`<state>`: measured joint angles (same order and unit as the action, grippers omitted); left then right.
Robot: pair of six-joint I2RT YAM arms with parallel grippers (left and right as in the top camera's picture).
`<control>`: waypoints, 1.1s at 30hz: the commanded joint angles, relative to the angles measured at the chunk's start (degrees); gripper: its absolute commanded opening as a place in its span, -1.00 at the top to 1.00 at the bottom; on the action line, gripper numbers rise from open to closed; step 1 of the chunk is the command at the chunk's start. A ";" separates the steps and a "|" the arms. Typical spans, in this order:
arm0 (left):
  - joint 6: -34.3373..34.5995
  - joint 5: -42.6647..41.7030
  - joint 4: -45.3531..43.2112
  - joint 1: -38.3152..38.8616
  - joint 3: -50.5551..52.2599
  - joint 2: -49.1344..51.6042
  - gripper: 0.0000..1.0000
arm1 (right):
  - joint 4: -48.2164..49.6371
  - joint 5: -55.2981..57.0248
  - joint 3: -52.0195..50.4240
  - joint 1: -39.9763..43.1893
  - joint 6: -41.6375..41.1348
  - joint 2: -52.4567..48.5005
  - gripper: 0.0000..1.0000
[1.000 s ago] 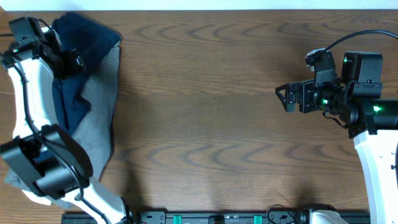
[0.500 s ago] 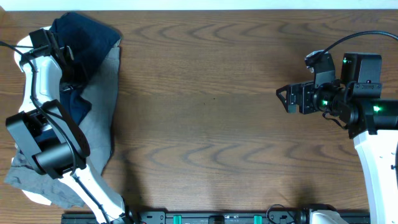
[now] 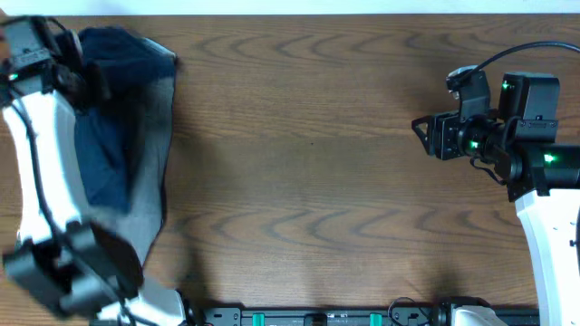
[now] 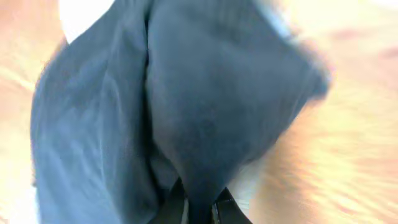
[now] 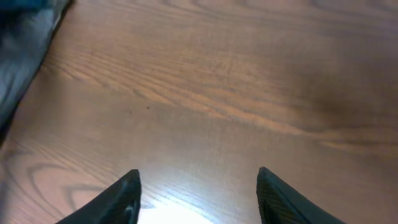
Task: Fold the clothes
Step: 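Lift the navy shorts with the left gripper and drop them mid-table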
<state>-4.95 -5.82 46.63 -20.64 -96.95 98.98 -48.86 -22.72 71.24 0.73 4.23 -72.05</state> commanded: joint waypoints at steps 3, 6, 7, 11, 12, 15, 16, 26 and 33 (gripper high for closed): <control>-0.39 -8.76 1.31 5.84 -2.51 -10.93 0.88 | 2.62 -0.66 1.01 0.48 0.09 -0.09 -0.05; -0.37 -8.79 2.95 9.81 -2.49 -12.68 0.88 | 3.63 -0.55 1.03 0.50 -0.48 -0.09 -0.02; -0.33 -8.85 3.63 11.39 -2.51 -12.74 0.88 | 3.82 -0.15 1.03 0.59 -1.29 -0.09 0.00; -0.37 -12.57 4.68 17.35 -2.05 -12.04 0.88 | 4.15 1.57 1.03 1.29 -4.24 -0.07 0.06; -0.33 -13.22 4.50 18.73 -1.88 -11.69 0.88 | 4.13 1.53 1.03 1.68 -4.61 -0.07 0.06; -0.24 -13.27 4.04 23.67 -1.79 -10.21 0.90 | 4.02 1.51 1.03 3.21 -6.16 -0.07 0.03; 0.24 -13.25 3.69 25.29 -1.79 -9.46 0.88 | 3.91 1.51 1.01 3.80 -6.80 -0.07 0.02; 4.31 -13.29 -1.77 39.04 -1.79 -1.11 0.88 | 2.45 1.53 1.01 7.13 -8.48 -0.09 -0.04; 5.05 -15.67 -2.16 46.05 -2.03 -4.44 0.88 | 0.39 1.90 1.03 12.15 -8.48 -0.07 -0.05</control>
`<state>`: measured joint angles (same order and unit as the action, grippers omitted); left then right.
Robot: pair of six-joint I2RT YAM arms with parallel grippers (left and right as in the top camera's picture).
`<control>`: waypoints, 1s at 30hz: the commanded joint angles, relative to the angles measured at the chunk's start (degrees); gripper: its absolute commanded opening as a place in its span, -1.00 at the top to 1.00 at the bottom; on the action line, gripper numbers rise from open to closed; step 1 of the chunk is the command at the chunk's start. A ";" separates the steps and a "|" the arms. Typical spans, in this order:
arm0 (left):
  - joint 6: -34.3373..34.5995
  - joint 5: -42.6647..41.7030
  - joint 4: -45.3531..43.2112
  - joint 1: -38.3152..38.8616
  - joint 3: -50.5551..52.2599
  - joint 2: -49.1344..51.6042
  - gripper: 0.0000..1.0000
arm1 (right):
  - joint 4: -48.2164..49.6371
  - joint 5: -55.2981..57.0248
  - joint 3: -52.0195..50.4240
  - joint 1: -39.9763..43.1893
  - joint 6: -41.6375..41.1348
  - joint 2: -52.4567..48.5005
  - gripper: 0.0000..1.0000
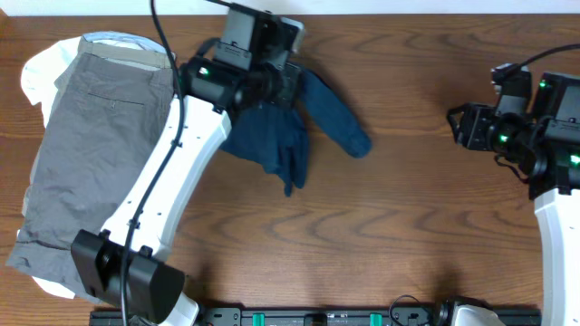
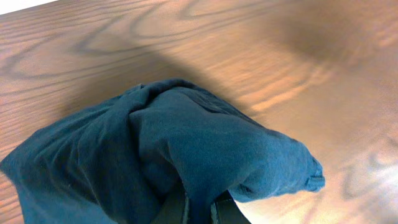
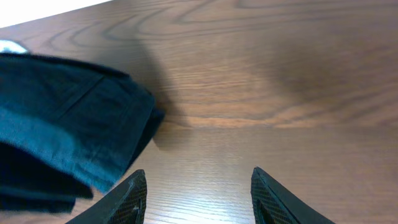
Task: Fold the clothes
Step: 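Lift the navy shorts with the left gripper and drop them mid-table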
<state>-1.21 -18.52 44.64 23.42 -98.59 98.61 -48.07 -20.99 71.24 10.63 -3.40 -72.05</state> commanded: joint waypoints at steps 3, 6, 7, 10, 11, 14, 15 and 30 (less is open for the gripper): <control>2.67 -3.58 0.68 4.81 -0.39 -6.43 0.88 | -1.44 0.20 1.03 4.87 -0.83 -0.07 -0.05; 2.84 -3.56 1.38 7.26 -0.39 -7.45 0.88 | -2.12 0.17 1.03 6.95 -0.85 -0.07 -0.05; 2.82 -3.56 1.49 7.82 -0.39 -7.43 0.88 | -2.29 0.17 1.03 7.37 -0.85 -0.07 -0.05; 2.80 -3.54 1.29 8.52 -0.22 -6.56 0.88 | -2.29 0.17 1.03 7.74 -0.87 -0.07 -0.04; 2.80 -3.54 1.20 8.55 -0.22 -6.03 0.88 | -2.29 0.13 1.03 7.72 -0.85 -0.09 -0.05; 2.36 -3.28 0.66 8.35 -0.15 -3.19 0.88 | -2.34 -0.11 1.03 7.72 -0.85 -0.09 -0.04; 2.34 -3.26 0.35 8.13 -0.15 -1.84 0.88 | -2.43 -0.26 1.03 7.72 -0.85 -0.09 -0.04; 5.49 -3.13 -11.43 0.63 -0.17 15.52 0.66 | -4.87 -4.15 1.01 6.05 -1.27 -0.44 0.01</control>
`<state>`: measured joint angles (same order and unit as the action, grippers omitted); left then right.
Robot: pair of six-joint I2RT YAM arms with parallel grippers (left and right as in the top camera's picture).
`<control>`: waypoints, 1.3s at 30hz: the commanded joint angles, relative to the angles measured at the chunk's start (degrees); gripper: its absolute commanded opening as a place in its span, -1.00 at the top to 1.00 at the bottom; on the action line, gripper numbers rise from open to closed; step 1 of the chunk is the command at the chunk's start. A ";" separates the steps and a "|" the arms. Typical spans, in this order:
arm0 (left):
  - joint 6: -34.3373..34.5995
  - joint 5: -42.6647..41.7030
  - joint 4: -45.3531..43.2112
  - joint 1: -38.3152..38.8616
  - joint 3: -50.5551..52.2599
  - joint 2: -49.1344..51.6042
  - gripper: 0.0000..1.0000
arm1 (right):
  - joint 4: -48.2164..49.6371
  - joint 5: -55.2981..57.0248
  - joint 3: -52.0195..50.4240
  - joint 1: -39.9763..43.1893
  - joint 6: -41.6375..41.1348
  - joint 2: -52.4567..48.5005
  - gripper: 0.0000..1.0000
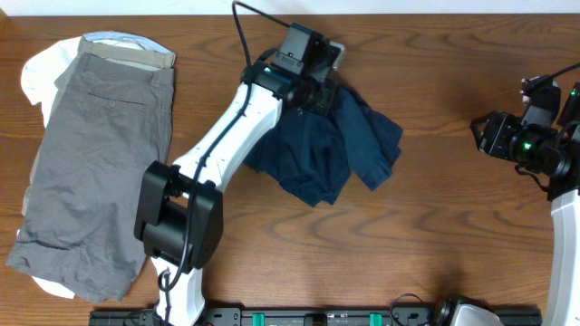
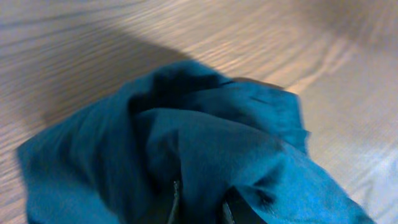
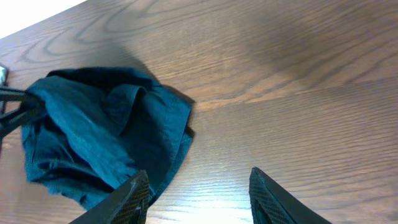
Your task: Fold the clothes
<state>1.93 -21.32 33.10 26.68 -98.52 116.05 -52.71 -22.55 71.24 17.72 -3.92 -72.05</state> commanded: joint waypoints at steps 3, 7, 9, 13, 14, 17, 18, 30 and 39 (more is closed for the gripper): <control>2.91 -0.35 1.18 -5.79 -0.24 -4.07 0.27 | -0.22 -2.84 0.94 -2.56 -0.81 -1.20 0.02; 2.91 -0.35 4.15 -10.23 -0.24 -8.33 -0.67 | 1.07 -2.75 0.90 -6.14 -1.09 -4.15 -0.01; 2.89 -0.35 5.92 -12.13 -0.24 -10.71 -0.88 | 2.89 -2.73 0.90 -8.33 -1.88 -6.67 -0.01; 2.21 -0.61 9.16 -14.12 -0.24 -15.21 -0.93 | 7.91 -0.33 0.90 -11.56 -4.83 -12.55 -0.03; 0.52 -1.49 9.70 -14.12 -0.24 -16.15 -0.93 | 8.96 0.37 0.90 -12.13 -5.84 -13.99 -0.03; -4.28 -4.83 10.47 -13.05 -0.24 -17.86 -0.93 | 11.02 1.55 0.90 -12.52 -10.34 -18.34 -0.01; -5.49 -4.90 10.62 -12.31 -0.24 -17.86 -0.93 | 11.17 1.53 0.90 -12.35 -11.69 -19.34 -0.02; -15.02 0.15 11.47 -8.66 -0.22 -10.14 -0.94 | 14.67 1.46 0.59 -14.23 -20.44 -27.85 -0.07; -14.99 9.42 12.76 -9.05 -0.24 -9.84 -0.94 | 15.52 3.08 -0.44 -16.94 -19.82 -35.36 0.15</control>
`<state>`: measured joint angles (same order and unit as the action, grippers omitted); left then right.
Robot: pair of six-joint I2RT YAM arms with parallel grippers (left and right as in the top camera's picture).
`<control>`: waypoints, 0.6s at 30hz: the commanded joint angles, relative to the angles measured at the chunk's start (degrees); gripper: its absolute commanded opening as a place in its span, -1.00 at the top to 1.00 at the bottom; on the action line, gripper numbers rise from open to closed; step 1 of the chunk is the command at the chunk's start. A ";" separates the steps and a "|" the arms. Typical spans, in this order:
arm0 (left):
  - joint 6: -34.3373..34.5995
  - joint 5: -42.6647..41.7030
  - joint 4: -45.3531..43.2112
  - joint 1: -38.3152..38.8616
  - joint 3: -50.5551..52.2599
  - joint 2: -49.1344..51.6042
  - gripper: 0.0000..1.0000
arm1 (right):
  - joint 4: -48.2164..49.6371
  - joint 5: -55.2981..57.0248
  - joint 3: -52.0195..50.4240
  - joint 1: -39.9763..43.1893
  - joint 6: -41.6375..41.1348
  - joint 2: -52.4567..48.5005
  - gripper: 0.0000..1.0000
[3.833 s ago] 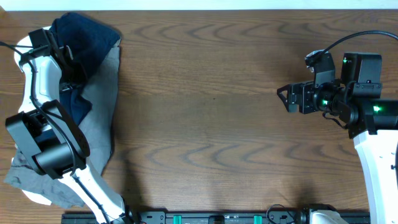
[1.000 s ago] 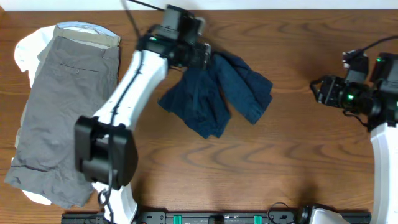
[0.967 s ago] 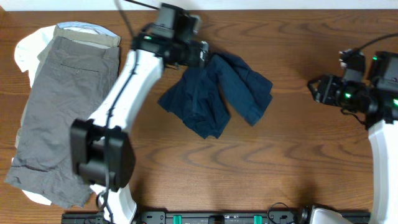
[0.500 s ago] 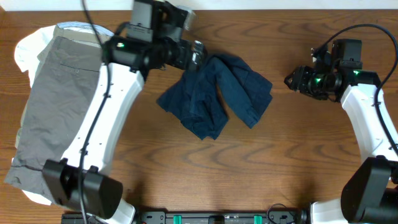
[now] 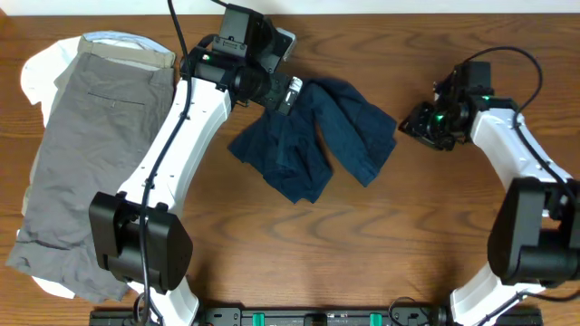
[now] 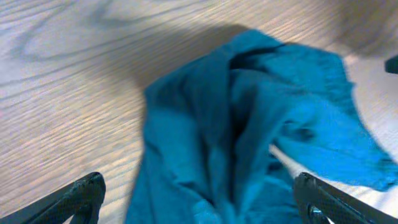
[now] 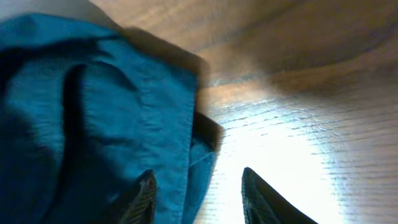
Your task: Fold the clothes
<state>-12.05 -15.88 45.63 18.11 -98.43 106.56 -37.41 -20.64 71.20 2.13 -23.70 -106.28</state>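
A crumpled dark blue garment [image 5: 313,136] lies on the wooden table, a little behind its middle. My left gripper [image 5: 288,93] hovers open over the garment's back left part; in the left wrist view its fingers stand wide apart [image 6: 199,202] with the blue cloth [image 6: 249,124] below them. My right gripper [image 5: 412,125] is open at the garment's right edge. In the right wrist view the hem of the cloth [image 7: 93,112] reaches in between the fingers of the gripper [image 7: 198,199], close to the left one.
A pile of clothes lies at the left end of the table, with grey trousers [image 5: 91,172] on top of a tan piece [image 5: 118,45] and a white one [image 5: 41,68]. The table's back edge [image 5: 381,13] runs just behind the left gripper.
My left gripper was shut on the blue garment and now stands open above it. The garment lies loose on the table. My right gripper has come in from the far right to the garment's right edge.
My left gripper was shut on the blue garment over the pile at the left. Then it held the garment near the table's back middle, then lower and further right. Now the garment lies let go, with the right gripper at its edge.
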 commanded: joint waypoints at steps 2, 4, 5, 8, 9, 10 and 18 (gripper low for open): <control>-1.01 4.66 0.17 -0.46 -0.33 -0.35 -0.94 | 0.61 1.95 -0.83 -2.21 1.51 -2.38 0.15; -1.01 5.57 0.20 -0.46 -0.33 -0.35 -0.94 | 0.63 4.81 -1.18 -3.30 1.49 -3.32 0.17; -0.98 5.95 0.22 -0.46 -0.33 -0.35 -0.94 | 0.81 6.01 -1.44 -3.80 1.49 -3.56 0.20; -1.01 6.54 0.22 -0.46 -0.33 -0.35 -0.94 | 3.13 8.57 -3.06 -5.62 1.51 -4.11 0.27; -1.01 6.54 0.22 -0.46 -0.31 -0.35 -0.94 | 4.63 8.90 -3.80 -6.29 1.51 -4.35 0.29; -1.01 6.54 0.22 -0.46 -0.33 -0.35 -0.94 | 6.05 8.90 -4.50 -6.80 1.51 -4.48 0.30; -1.01 6.54 0.26 -0.46 -0.31 -0.35 -0.94 | 17.57 11.26 -10.84 -8.74 1.51 -5.18 0.44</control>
<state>-12.29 -10.07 45.69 17.96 -98.43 106.56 -21.23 -12.71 63.48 -5.48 -22.74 -110.08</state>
